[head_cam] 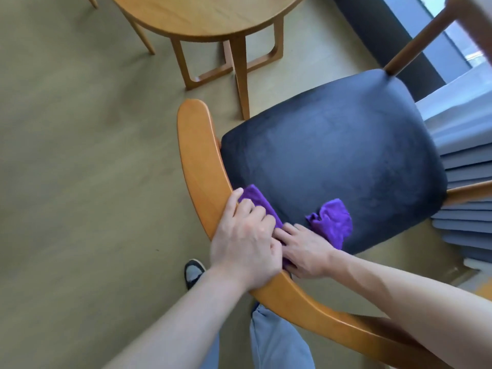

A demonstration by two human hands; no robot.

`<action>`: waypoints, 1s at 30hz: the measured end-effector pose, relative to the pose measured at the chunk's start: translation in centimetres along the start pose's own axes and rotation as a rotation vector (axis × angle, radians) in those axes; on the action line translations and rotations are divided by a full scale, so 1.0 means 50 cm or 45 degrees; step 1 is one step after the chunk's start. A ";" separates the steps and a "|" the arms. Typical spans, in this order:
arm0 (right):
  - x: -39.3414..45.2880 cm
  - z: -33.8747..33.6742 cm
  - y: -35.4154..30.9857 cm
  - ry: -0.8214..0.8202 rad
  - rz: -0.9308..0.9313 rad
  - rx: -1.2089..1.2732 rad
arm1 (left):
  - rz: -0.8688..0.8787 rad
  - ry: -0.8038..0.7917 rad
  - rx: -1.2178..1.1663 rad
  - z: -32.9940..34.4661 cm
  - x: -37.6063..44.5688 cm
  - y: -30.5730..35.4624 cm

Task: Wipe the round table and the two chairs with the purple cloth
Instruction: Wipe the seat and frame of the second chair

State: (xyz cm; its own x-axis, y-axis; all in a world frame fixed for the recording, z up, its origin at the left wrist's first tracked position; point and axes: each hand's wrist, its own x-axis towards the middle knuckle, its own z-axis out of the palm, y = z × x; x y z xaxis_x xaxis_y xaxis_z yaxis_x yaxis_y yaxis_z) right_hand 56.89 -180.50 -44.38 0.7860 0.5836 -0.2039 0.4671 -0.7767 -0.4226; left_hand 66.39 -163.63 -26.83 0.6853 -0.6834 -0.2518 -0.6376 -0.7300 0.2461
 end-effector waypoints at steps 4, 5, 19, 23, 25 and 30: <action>0.023 -0.043 0.037 -0.121 -0.105 -0.069 | 0.021 -0.031 0.073 -0.005 0.004 0.003; 0.063 -0.063 0.043 -0.033 -0.022 -0.076 | 0.019 -0.047 0.096 -0.004 0.004 0.005; 0.002 -0.032 0.004 0.073 0.090 0.151 | -0.007 -0.028 0.130 0.011 0.006 0.005; -0.076 -0.052 0.092 0.012 0.084 0.057 | 0.001 -0.015 0.127 0.016 0.007 0.003; -0.075 -0.061 0.128 0.153 0.338 0.014 | 0.006 -0.017 0.130 0.017 0.007 0.002; -0.024 -0.050 0.078 0.447 0.972 0.112 | 0.021 -0.093 0.184 0.018 0.005 -0.004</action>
State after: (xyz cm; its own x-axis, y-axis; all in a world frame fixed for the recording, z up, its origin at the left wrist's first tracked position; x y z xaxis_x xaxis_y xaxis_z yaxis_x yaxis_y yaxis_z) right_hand 58.75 -184.82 -43.55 0.9601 -0.2129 -0.1811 -0.2653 -0.8983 -0.3502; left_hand 66.36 -163.63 -27.80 0.6502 -0.6903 -0.3174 -0.6961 -0.7087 0.1152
